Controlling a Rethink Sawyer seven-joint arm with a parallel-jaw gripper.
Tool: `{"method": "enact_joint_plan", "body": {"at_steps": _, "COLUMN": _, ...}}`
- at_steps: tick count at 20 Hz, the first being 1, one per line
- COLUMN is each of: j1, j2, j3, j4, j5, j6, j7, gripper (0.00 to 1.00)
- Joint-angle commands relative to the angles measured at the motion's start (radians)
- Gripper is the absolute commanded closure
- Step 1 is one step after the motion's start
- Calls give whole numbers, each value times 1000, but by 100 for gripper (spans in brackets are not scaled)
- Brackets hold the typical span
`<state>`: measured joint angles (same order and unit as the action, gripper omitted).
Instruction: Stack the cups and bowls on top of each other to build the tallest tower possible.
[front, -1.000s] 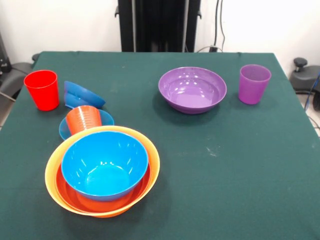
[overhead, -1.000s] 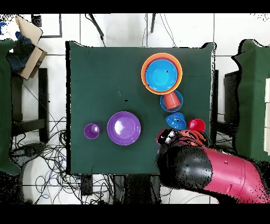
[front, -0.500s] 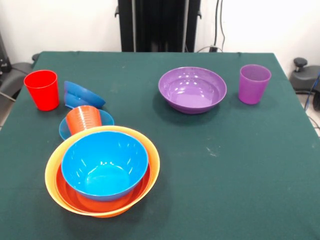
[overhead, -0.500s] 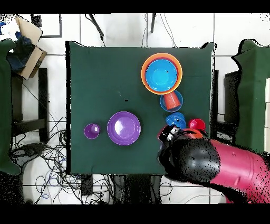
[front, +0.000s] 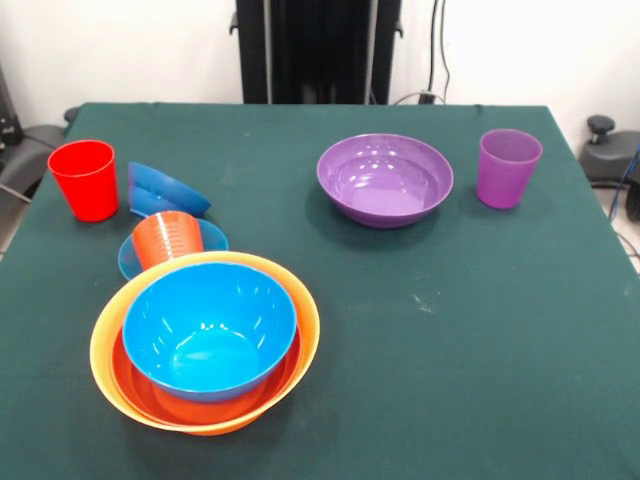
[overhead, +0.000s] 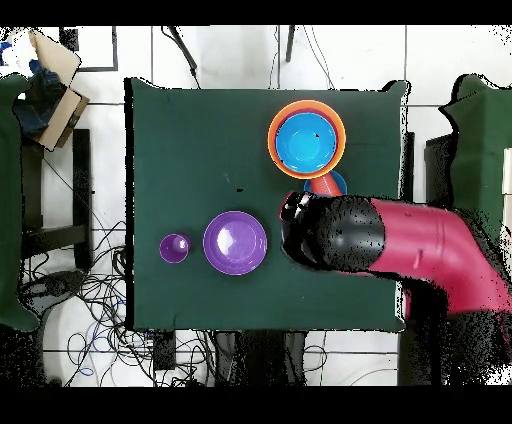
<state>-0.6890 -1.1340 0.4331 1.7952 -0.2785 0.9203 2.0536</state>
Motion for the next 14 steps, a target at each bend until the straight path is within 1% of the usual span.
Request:
{"method": "enact_joint_plan", "body": {"at_steps": 1, "j1": 87, "j2": 255, "j3": -5, "j4": -212, "j5": -129, "j6": 27, "j7": 15, "gripper": 100}}
{"method": "enact_joint_plan", "body": {"at_steps": 3, "j1": 108, "j2": 318, "j3": -12, "j4": -286, "j5": -134, "j6": 45, "j7": 21, "gripper": 100}}
{"method": "enact_joint_plan", "body": {"at_steps": 7, "j1": 137, "j2": 382, "j3": -23, "j4": -375, "j5": -138, "j6": 87, "j7": 19, "gripper": 100}}
{"method": "enact_joint_plan", "body": {"at_steps": 10, "j1": 156, "j2": 417, "j3": -37, "j4": -410, "j5": -144, "j6": 81, "j7": 24, "gripper": 100}}
{"method": "enact_joint_plan", "body": {"at_steps": 14, "j1": 167, "j2": 468, "j3": -57, "j4": -414, "j5": -165, "j6": 14, "j7": 20, "gripper": 100}}
